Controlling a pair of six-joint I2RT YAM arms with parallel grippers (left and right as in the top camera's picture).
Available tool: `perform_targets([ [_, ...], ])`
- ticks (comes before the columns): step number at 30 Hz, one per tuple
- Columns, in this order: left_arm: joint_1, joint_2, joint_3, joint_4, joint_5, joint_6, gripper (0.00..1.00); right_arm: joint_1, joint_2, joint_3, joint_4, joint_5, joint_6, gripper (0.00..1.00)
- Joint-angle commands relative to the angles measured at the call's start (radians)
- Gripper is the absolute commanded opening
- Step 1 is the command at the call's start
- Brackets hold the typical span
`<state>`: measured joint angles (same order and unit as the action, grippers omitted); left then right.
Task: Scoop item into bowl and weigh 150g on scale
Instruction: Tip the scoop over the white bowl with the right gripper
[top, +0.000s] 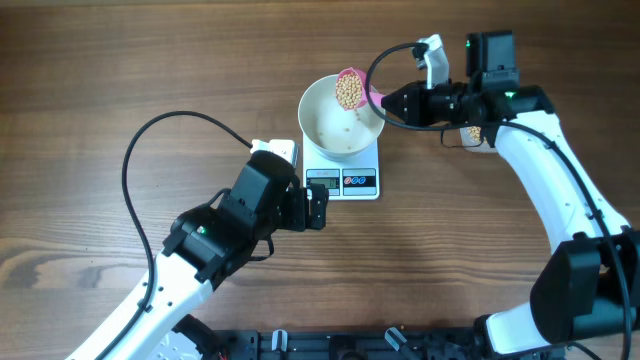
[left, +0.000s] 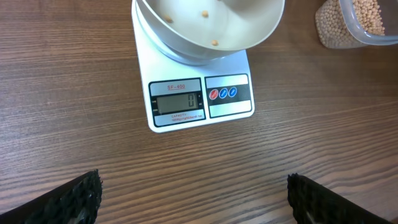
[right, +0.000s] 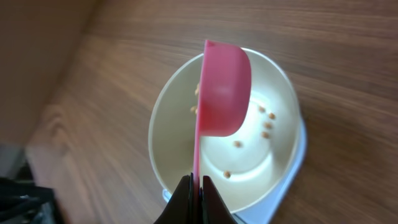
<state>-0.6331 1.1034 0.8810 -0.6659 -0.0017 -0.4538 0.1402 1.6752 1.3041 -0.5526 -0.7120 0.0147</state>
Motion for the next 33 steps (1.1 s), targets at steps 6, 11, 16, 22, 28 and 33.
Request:
perform_targets([
  [6, -0.005, 0.006, 0.005, 0.003, 0.005, -0.006, 1.0, 0.111, -0.098, 0.014, 0.005, 0.314, -0.121, 0.04],
  [11, -0.005, 0.006, 0.005, 0.003, 0.005, -0.006, 1.0, 0.174, -0.097, 0.014, -0.021, 0.43, -0.159, 0.04],
  [16, -0.005, 0.006, 0.005, 0.003, 0.005, -0.006, 1.0, 0.198, -0.097, 0.014, -0.043, 0.48, -0.207, 0.05],
  [22, -0.005, 0.006, 0.005, 0.003, 0.005, -0.006, 1.0, 0.254, -0.097, 0.014, -0.042, 0.565, -0.308, 0.04],
  [28, -0.005, 0.006, 0.005, 0.003, 0.005, -0.006, 1.0, 0.312, -0.108, 0.014, -0.011, 0.743, -0.414, 0.04],
  [33, -0.005, 0.006, 0.005, 0.003, 0.005, -0.006, 1.0, 0.327, -0.154, 0.014, 0.013, 0.749, -0.431, 0.04],
])
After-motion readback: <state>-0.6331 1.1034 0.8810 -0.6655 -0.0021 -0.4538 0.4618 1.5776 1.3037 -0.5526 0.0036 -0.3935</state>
